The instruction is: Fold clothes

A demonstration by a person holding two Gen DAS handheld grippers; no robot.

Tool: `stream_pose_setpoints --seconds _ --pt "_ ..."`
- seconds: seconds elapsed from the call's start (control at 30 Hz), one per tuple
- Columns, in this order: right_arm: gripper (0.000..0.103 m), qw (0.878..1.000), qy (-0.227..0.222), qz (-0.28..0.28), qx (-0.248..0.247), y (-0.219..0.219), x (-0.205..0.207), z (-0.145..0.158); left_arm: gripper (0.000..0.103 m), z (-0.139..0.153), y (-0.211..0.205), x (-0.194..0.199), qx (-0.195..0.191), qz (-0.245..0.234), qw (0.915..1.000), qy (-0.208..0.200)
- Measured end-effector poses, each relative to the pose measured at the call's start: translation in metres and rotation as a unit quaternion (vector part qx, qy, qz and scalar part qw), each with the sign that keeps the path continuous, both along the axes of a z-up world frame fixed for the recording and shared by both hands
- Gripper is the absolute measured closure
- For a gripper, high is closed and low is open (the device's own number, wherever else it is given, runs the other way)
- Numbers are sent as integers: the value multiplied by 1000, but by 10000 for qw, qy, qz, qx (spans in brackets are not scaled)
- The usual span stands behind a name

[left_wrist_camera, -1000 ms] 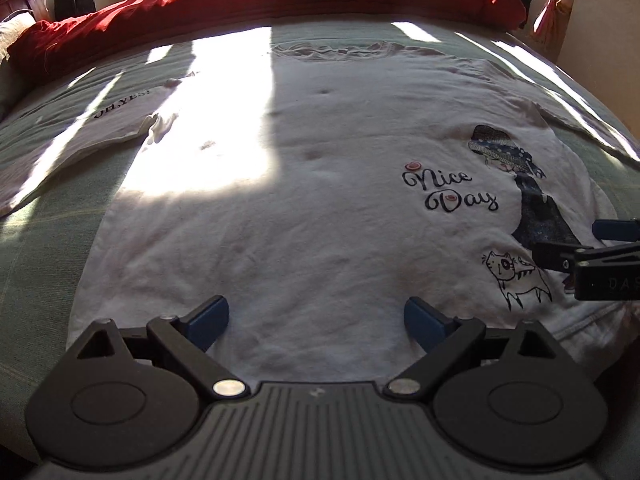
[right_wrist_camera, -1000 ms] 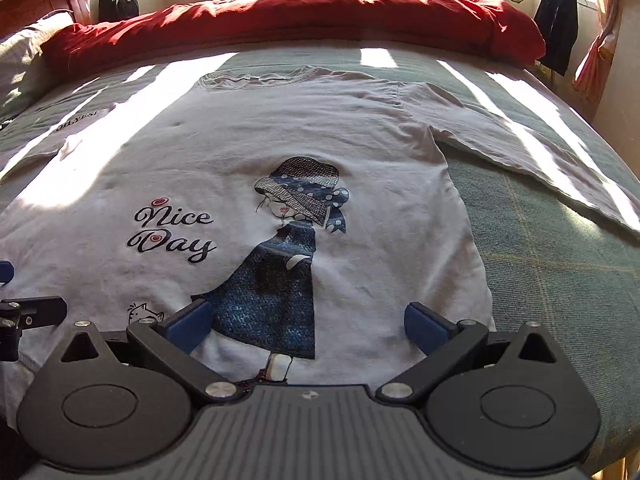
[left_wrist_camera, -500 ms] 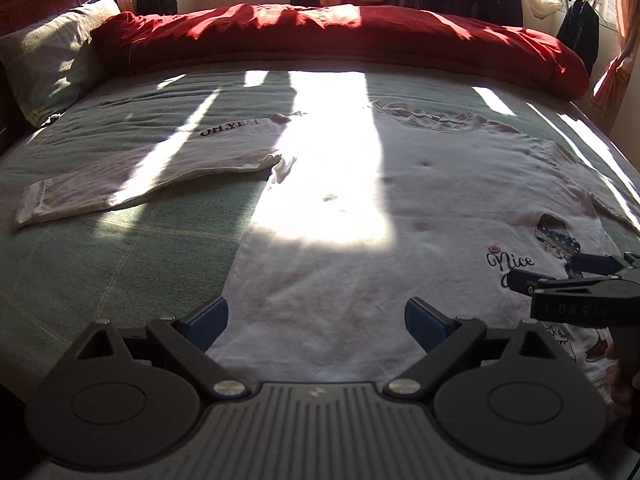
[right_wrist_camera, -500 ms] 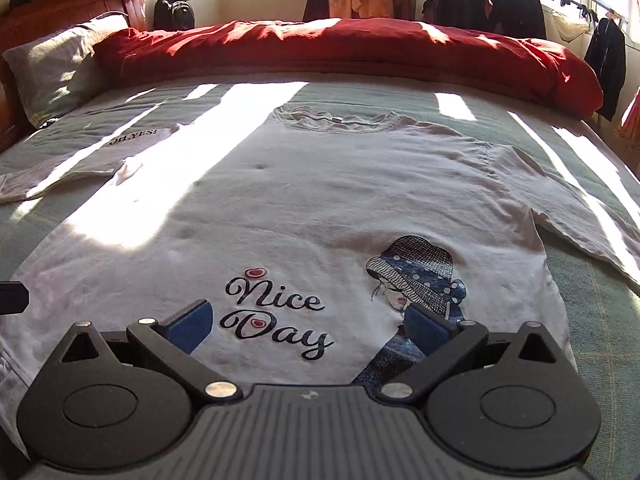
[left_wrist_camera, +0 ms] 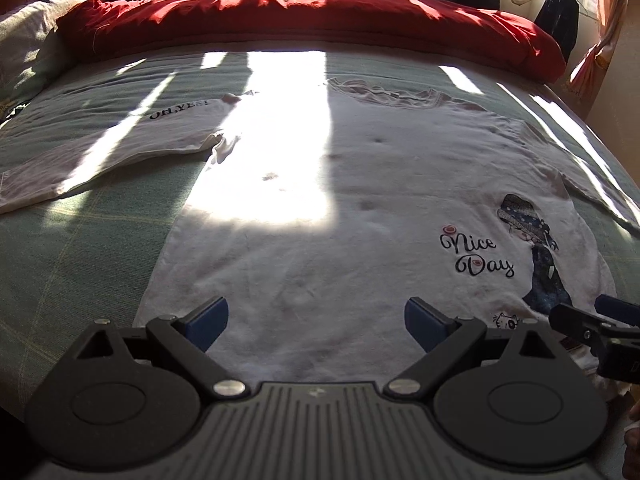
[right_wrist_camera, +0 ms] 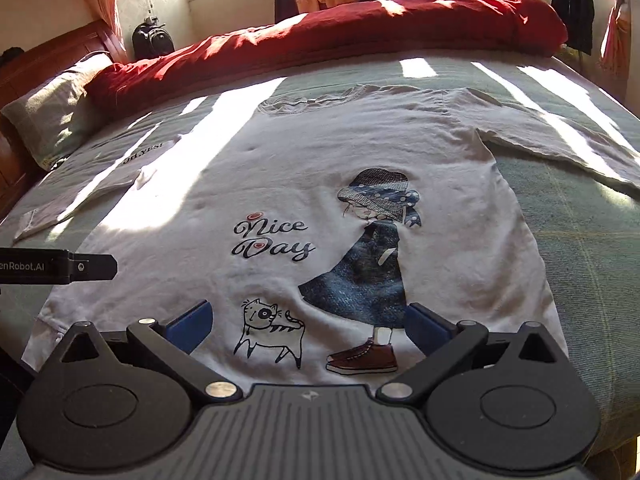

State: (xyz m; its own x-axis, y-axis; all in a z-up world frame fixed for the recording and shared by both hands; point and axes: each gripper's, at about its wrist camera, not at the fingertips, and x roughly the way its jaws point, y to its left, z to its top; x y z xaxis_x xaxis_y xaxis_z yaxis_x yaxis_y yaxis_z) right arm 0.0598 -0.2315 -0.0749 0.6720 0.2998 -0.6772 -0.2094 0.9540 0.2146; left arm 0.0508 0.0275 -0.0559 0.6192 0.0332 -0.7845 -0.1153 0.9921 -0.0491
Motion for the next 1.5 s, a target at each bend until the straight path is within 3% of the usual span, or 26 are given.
stream_pose_setpoints --seconds 0.2,0.5,0.7,0.8,0.97,1.13,1.23,1.37,1.5 --pt "0 9960 364 -802 129 -41 18 -24 8 3 -4 -2 128 -45 9999 1" --pt "0 9940 124 -1025 362 -65 1 -15 8 -8 -8 2 137 -75 9998 157" --pt "0 9941 395 -959 310 -61 8 -29 8 -22 -6 5 102 -79 9991 396" --pt "0 9947 405 -923 185 -57 8 -31 8 -34 3 1 -52 7 9982 592" --pt "0 9950 410 -912 53 -53 8 -33 8 -30 25 -15 -174 112 9977 649" --pt "0 9941 486 -881 -415 -39 11 -35 8 -19 66 -13 -1132 273 9908 693" --pt "0 9926 530 -947 -554 -35 13 -35 8 -12 76 -1 -1383 170 9873 765" --pt "0 9929 540 -937 -502 -37 12 -35 8 -15 74 4 -1458 -162 9844 974" --pt "0 9934 554 -904 -437 -40 12 -33 8 -30 80 -12 -1381 -77 9831 1202"
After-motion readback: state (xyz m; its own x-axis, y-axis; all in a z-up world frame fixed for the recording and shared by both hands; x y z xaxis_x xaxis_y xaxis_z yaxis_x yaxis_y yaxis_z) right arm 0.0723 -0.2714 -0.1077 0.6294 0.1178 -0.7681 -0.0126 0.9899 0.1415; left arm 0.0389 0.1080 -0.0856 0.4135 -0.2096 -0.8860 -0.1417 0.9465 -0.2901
